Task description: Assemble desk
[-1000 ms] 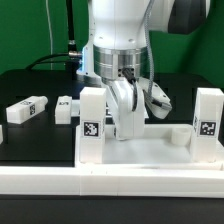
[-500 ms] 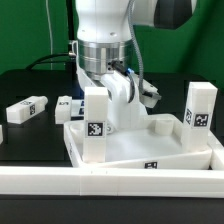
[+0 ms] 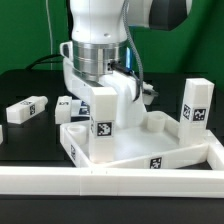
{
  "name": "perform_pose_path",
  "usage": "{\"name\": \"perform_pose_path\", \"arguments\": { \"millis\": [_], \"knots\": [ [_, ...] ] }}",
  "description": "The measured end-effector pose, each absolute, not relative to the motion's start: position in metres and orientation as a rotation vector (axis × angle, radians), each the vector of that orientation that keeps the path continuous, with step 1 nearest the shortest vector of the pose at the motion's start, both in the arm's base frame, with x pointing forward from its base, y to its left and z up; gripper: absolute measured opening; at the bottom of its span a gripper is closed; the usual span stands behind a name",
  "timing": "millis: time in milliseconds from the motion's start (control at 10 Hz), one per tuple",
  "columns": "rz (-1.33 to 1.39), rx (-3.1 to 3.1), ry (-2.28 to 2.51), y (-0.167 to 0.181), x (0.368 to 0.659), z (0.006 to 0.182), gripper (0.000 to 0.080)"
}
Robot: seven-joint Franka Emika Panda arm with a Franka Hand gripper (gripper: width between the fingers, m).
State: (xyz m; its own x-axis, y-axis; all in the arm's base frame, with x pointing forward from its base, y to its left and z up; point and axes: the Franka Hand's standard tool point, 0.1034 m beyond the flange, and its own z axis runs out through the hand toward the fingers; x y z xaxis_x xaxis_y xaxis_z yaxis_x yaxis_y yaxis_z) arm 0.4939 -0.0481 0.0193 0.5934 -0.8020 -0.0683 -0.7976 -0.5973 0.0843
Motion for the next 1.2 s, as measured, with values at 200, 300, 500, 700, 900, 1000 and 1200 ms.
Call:
{"name": "perform_pose_path", "arguments": {
  "millis": [200,300,500,700,900,1000,1200],
  "knots": [
    [-0.145,2.856,-1.152,-0.054,0.497,0.021,0.0084],
    [-0.140,2.907,-1.018,-0.056,0.499,0.023,0.0084],
    [-0.149,2.954,-0.881,-0.056,0.497,0.021,0.0077],
    [-0.156,3.021,-0.640,-0.057,0.497,0.021,0.0076],
    [-0.147,3.045,-0.457,-0.049,0.507,0.021,0.0073],
    [-0.144,3.056,-0.329,-0.042,0.514,0.019,0.0073],
    [-0.147,3.076,-0.099,-0.038,0.518,0.016,0.0072]
  ]
}}
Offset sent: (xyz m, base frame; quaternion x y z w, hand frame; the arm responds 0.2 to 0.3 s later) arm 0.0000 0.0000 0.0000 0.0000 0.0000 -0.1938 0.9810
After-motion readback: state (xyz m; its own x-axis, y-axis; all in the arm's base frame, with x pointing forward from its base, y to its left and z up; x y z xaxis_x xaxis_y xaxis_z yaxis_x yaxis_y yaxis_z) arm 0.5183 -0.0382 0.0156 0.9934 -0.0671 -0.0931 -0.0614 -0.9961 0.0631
